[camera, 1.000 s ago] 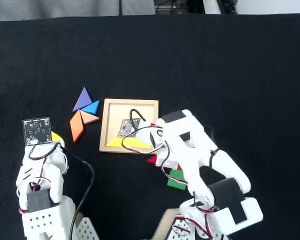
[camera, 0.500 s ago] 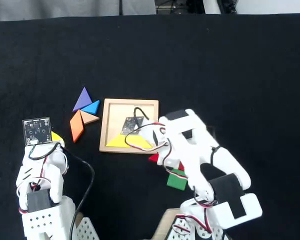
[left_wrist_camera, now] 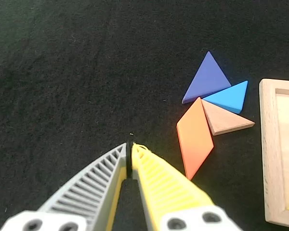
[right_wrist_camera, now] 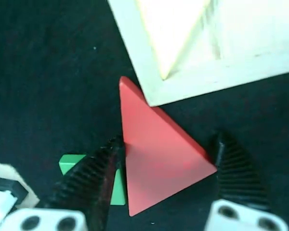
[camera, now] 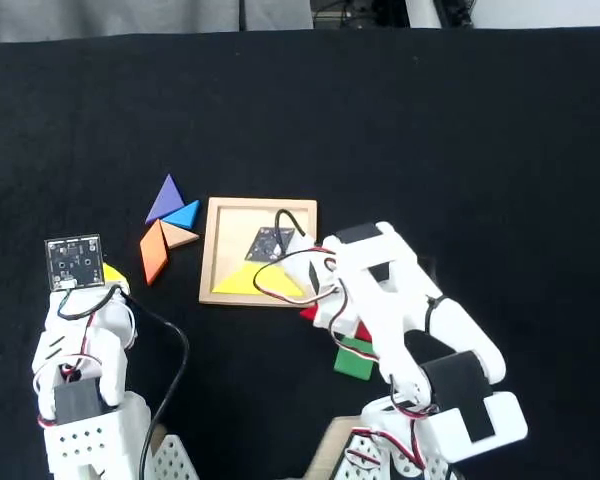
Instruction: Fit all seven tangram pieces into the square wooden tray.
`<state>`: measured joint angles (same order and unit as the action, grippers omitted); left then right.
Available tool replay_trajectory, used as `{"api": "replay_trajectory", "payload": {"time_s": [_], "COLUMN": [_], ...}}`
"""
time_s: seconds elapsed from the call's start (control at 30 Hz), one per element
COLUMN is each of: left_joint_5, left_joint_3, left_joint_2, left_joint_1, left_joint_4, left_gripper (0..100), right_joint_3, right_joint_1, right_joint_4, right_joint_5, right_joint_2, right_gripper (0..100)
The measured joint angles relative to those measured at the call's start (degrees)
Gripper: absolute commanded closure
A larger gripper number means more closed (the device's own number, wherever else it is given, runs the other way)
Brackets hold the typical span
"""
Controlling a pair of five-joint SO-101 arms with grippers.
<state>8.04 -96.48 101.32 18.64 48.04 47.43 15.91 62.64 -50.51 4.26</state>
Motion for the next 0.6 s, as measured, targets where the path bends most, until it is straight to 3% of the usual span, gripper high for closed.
{"api": "replay_trajectory", "payload": {"time_s": [0.33,0.6], "left_joint_5": [0.0,0.0], "left_joint_3": [0.0,0.0], "left_joint_2": [0.0,0.0], "left_joint_1": [0.0,0.0], "left_joint_4": [0.0,0.0], "left_gripper": [97,97], "right_joint_3": [-1.5,-2.5], "right_joint_1": [-1.2,-2.2], "right_joint_4": [-0.2,1.2], "right_joint_5": [8.2,9.2], "right_joint_2": [-0.8,-1.1], "right_gripper": [68.2,63.4]}}
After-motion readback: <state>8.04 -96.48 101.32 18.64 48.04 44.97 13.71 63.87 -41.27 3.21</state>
